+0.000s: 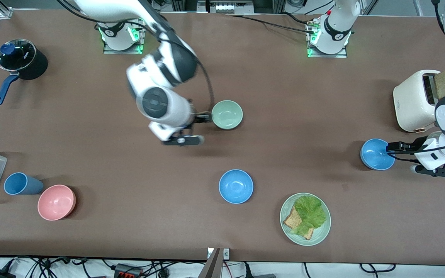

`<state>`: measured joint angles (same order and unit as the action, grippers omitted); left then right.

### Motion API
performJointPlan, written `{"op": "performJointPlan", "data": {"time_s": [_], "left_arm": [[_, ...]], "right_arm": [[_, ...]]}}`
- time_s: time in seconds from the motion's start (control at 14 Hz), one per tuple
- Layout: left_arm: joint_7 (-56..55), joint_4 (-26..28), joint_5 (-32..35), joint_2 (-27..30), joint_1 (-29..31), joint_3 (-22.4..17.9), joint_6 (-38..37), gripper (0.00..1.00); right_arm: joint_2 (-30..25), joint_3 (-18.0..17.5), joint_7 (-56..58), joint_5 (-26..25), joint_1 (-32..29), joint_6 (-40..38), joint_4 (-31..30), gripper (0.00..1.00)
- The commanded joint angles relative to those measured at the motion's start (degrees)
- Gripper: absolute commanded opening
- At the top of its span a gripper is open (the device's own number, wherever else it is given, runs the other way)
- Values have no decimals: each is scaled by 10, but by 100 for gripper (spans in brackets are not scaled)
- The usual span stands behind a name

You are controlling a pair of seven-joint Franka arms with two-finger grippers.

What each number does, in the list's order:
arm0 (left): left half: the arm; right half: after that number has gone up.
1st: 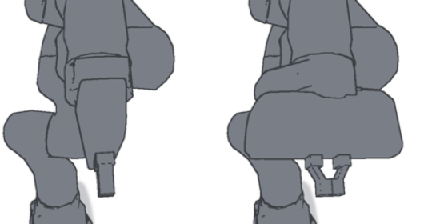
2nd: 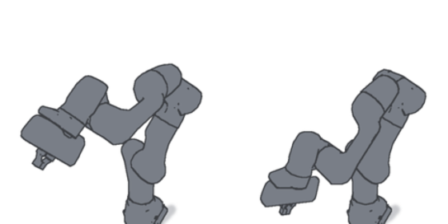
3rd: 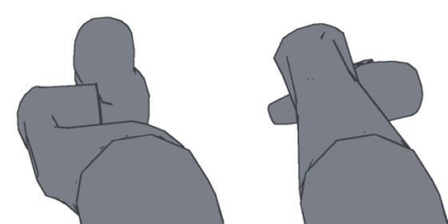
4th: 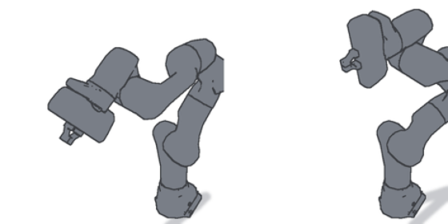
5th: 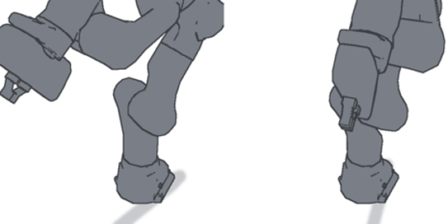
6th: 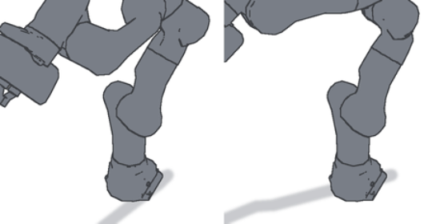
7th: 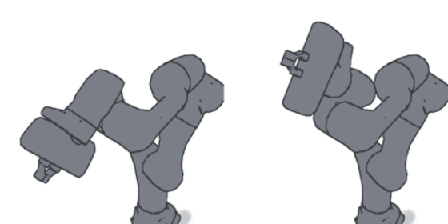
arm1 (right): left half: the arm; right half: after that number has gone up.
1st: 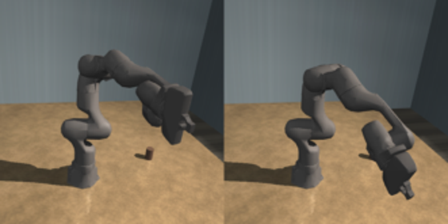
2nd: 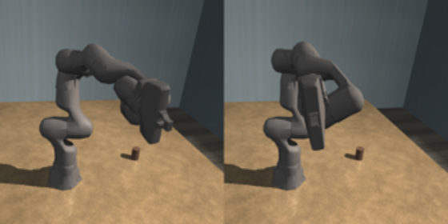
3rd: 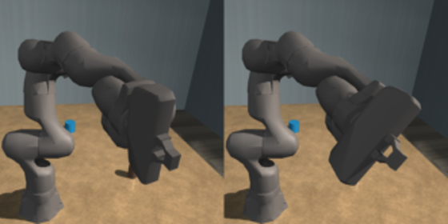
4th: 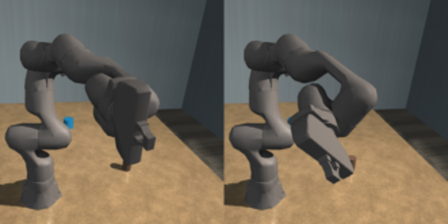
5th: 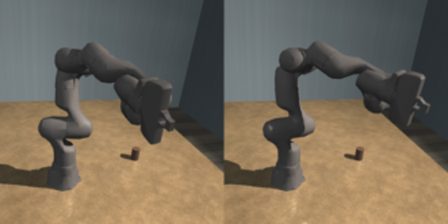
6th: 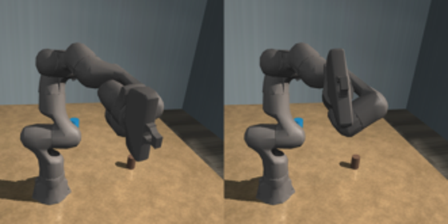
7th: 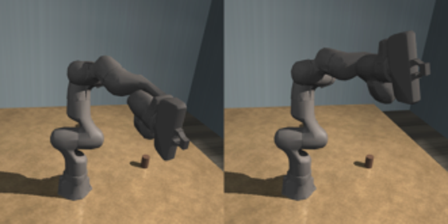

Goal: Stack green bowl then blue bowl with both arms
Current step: 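Release the green bowl with the right gripper while the left gripper reaches the blue bowl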

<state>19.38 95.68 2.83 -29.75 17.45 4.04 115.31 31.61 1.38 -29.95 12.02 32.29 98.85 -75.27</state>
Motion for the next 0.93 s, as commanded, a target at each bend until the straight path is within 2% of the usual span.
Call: {"op": "performJointPlan", "data": {"time_s": [0.0,0.36,0.5,0.64,0.86], "left_arm": [[29,21,10,-3,14,3,36,100],[29,21,10,-24,22,3,47,97],[30,22,10,-33,29,4,62,93],[30,23,10,-41,29,4,62,92],[30,23,10,-50,30,4,64,91]], "right_arm": [[-37,35,-4,-43,-2,-38,27,100],[-87,132,2,-52,-1,-58,26,100],[-90,155,9,-50,-4,-58,27,100],[-90,169,40,-51,-21,-58,27,100],[-105,166,103,-51,-72,-54,20,100]]}}
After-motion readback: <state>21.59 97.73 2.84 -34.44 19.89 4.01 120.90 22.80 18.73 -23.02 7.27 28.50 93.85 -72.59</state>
